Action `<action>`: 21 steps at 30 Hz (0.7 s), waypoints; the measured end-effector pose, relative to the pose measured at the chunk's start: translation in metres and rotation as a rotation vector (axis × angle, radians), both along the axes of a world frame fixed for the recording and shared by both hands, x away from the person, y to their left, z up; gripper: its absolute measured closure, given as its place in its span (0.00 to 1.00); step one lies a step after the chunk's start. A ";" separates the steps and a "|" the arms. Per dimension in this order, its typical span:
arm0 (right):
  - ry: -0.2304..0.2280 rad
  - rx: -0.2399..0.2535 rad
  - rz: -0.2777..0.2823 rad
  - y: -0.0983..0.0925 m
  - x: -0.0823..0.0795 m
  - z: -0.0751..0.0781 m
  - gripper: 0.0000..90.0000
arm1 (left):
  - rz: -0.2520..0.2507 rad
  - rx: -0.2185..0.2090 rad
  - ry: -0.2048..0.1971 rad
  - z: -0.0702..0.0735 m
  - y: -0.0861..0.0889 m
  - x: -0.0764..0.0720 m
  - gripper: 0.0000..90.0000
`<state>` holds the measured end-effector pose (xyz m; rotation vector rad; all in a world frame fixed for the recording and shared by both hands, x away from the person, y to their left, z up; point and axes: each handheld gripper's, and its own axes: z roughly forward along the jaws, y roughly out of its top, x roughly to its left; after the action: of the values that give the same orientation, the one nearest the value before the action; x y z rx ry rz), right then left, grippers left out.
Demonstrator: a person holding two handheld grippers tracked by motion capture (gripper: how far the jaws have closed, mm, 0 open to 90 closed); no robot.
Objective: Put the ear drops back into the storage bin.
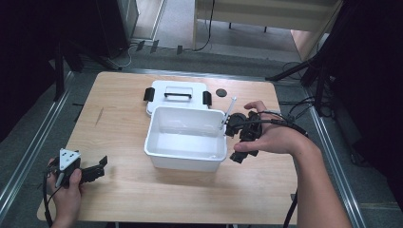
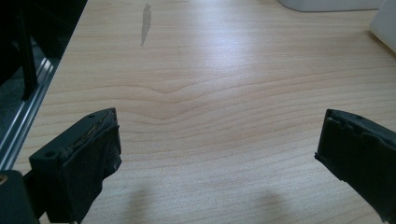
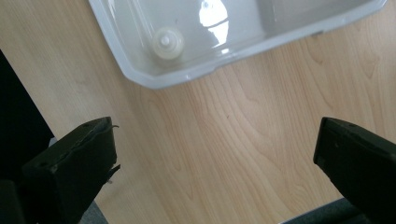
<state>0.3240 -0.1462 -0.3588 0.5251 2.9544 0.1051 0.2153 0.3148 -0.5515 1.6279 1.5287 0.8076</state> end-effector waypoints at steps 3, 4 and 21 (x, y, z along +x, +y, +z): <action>0.004 0.009 -0.022 -0.012 -0.002 -0.006 0.00 | -0.001 0.003 0.000 0.000 0.000 0.000 0.00; 0.005 0.011 -0.031 -0.015 -0.003 -0.008 0.00 | -0.002 0.005 0.002 0.000 0.000 0.000 0.00; -0.007 0.050 -0.196 -0.076 -0.016 -0.054 0.00 | 0.004 0.010 0.004 0.000 0.000 0.000 0.00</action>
<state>0.3076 -0.2218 -0.4131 0.8157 2.8811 0.1591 0.2150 0.3143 -0.5513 1.6349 1.5339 0.8156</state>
